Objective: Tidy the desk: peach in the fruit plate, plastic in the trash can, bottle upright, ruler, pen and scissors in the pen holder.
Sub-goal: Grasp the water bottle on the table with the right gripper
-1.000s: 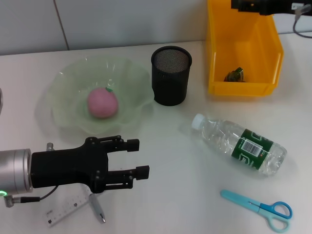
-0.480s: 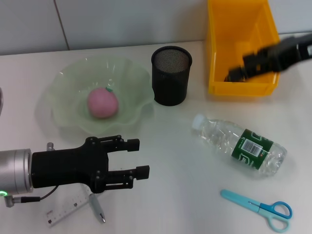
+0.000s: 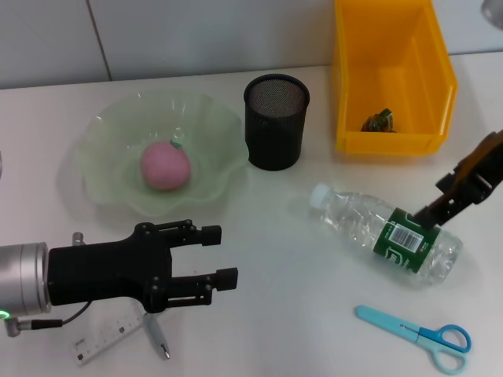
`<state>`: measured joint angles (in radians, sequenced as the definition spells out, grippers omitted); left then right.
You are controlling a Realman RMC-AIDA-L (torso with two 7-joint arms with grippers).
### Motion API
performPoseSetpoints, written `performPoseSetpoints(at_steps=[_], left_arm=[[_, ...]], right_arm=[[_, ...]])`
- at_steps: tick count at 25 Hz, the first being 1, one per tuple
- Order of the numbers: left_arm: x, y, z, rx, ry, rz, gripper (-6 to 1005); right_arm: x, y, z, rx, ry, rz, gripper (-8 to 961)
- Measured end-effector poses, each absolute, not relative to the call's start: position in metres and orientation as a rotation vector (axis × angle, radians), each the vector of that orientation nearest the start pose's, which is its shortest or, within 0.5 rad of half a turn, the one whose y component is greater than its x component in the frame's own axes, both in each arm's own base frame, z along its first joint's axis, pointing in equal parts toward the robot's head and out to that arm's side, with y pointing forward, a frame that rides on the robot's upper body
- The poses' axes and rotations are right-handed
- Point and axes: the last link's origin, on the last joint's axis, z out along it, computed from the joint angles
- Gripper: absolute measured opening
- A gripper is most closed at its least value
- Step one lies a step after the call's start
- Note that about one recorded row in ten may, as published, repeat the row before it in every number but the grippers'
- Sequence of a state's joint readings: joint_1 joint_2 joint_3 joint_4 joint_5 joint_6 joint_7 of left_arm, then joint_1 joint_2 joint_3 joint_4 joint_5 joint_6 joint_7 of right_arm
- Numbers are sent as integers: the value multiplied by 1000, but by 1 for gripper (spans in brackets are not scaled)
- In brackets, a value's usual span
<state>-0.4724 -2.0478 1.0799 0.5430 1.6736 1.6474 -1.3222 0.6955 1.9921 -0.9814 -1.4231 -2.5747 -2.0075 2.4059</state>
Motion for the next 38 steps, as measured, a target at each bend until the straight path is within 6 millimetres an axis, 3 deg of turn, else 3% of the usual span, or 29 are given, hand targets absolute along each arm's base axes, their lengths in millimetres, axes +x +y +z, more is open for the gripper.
performPoseSetpoints(at_steps=[11, 30, 38], left_arm=[[-242, 289, -33, -2937, -591, -929, 740], [-241, 292, -31, -2926, -564, -939, 741], [-239, 294, -30, -2925, -554, -940, 741]], right_arm=[[187, 345, 77, -2635, 1095, -720, 781], [185, 364, 63, -2625, 1026, -823, 783], [185, 373, 45, -2639, 932, -853, 783]])
